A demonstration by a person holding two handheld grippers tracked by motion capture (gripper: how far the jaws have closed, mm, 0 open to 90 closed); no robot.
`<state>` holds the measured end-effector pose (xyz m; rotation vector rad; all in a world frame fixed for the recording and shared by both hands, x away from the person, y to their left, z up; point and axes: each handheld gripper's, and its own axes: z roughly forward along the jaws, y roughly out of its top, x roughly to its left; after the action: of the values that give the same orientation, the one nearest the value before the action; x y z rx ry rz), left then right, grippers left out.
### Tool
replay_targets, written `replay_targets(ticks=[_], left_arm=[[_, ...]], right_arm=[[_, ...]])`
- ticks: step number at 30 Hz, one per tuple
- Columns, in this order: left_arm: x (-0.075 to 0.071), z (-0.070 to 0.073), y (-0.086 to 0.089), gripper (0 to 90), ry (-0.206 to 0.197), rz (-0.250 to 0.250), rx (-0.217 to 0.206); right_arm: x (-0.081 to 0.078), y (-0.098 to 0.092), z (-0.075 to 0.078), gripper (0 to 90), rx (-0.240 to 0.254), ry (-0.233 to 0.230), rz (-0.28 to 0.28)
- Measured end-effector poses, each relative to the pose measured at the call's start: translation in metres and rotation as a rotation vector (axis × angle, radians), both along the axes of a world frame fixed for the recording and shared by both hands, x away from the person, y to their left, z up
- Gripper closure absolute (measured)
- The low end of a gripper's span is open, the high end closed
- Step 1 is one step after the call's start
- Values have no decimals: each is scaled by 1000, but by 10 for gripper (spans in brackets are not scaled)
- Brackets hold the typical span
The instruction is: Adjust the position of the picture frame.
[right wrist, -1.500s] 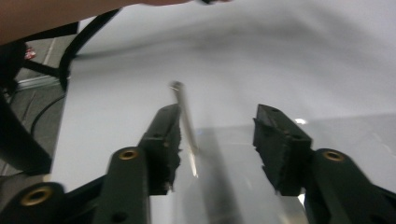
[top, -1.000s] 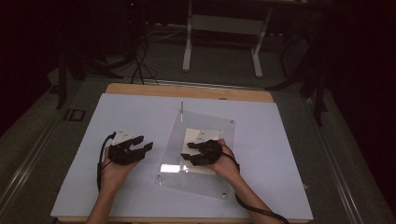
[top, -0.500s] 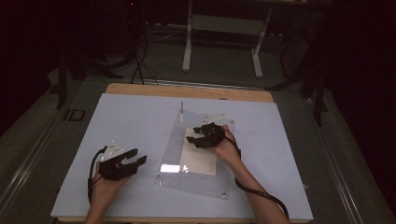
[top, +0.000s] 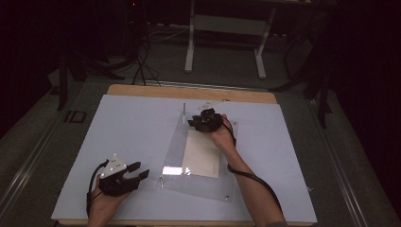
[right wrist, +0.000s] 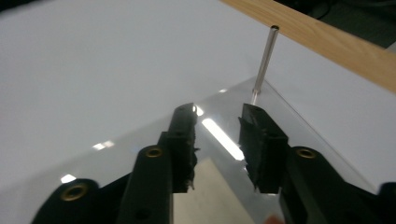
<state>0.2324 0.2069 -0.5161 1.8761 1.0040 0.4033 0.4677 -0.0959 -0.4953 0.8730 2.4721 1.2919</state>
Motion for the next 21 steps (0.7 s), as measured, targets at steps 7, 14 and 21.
replay_targets(ticks=[7, 14, 21], left_arm=[[-8, -5, -11, 551, 16, -42, 31], [-20, -7, -24, 552, 12, -97, 62], [-12, -8, -56, 599, -11, -142, 100]], right_arm=[[36, 20, -10, 681, 17, 30, -91], [58, 44, -15, 690, -3, 27, -181], [66, 60, -16, 853, -74, 11, -217]])
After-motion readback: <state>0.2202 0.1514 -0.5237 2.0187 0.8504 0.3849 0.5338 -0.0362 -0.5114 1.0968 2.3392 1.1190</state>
